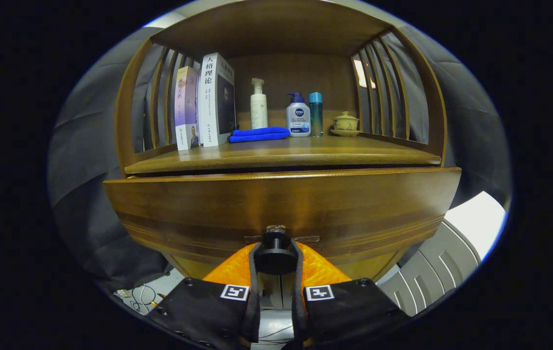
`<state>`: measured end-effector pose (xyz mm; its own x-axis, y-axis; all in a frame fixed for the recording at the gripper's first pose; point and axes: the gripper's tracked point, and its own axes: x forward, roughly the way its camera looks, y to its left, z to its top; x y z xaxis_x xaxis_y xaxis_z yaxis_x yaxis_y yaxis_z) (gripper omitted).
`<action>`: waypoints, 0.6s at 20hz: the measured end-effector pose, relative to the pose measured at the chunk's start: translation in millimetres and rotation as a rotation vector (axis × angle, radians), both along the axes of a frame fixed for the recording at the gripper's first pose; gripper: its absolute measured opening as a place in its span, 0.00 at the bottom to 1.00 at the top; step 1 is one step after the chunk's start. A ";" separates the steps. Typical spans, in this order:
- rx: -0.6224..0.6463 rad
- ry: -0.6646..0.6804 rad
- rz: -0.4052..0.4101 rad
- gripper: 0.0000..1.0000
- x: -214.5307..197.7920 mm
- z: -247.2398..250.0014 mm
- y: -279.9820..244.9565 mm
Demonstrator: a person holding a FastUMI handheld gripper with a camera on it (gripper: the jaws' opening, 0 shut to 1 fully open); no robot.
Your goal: Pull open the drawer, take out the items inside it, and place them on the countertop above the cabinet.
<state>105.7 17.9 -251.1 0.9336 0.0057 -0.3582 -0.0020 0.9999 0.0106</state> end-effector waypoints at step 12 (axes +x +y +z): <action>0.002 -0.022 0.014 0.29 -36.0 1.7 0.6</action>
